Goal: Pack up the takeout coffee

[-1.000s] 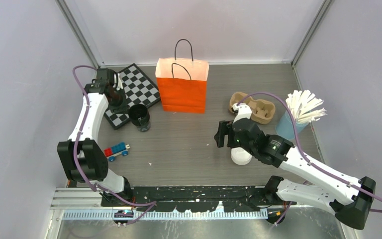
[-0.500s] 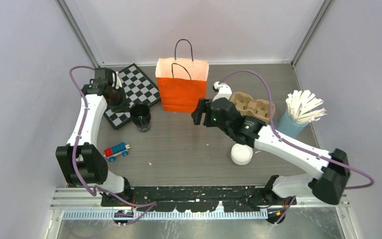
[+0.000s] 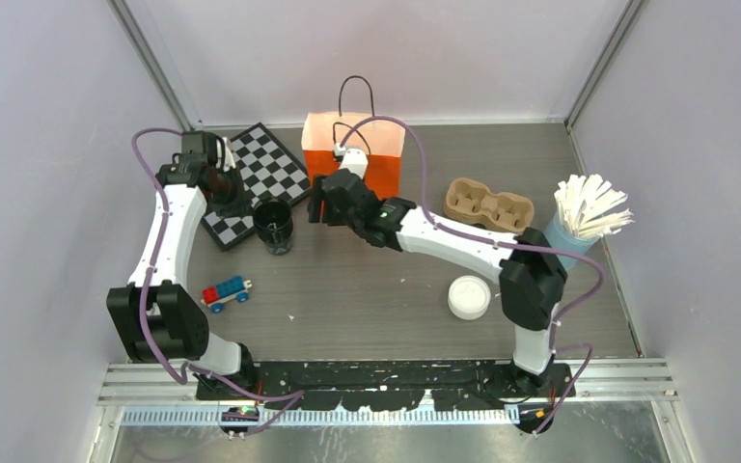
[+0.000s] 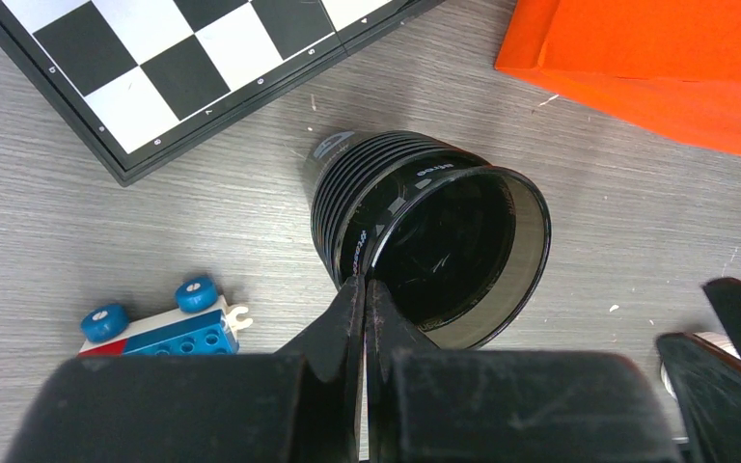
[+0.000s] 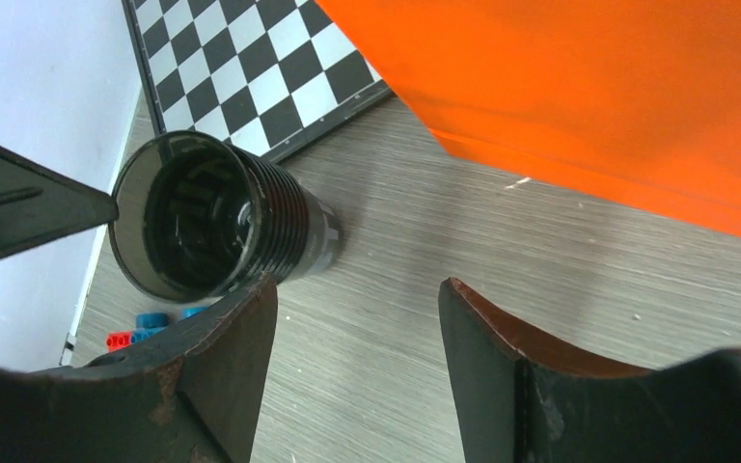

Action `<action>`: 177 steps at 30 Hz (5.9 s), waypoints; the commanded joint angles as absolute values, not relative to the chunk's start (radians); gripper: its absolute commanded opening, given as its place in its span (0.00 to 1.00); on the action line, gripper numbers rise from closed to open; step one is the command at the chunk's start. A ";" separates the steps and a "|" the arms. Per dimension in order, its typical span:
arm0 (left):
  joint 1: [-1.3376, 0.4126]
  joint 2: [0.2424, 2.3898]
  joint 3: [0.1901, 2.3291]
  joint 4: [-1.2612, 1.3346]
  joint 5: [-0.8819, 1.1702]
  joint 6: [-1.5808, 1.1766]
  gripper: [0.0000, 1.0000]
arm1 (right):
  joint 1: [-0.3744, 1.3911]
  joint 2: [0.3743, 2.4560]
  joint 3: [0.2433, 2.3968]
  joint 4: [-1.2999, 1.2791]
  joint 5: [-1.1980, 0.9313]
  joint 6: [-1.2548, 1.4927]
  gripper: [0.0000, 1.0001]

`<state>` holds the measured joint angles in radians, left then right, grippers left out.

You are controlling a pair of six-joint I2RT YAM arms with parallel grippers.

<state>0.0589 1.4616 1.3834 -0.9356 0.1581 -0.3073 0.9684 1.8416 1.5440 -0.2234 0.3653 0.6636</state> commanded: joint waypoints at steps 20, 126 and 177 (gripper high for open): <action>0.055 1.420 1.358 -0.881 0.197 -0.316 0.00 | 0.994 2.154 1.927 -0.275 0.403 0.680 0.50; 0.055 1.358 1.391 -0.883 0.182 -0.339 0.00 | 1.029 2.193 2.164 -0.419 0.433 0.493 0.00; -0.251 0.835 1.028 -0.777 0.551 -0.367 1.00 | 1.027 1.408 1.010 -0.335 0.423 0.696 0.00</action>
<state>-0.1856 0.8375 1.0210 -0.8082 0.6178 -0.4297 1.0290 1.4036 1.0313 -0.4320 0.4217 0.6250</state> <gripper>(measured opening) 0.996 0.030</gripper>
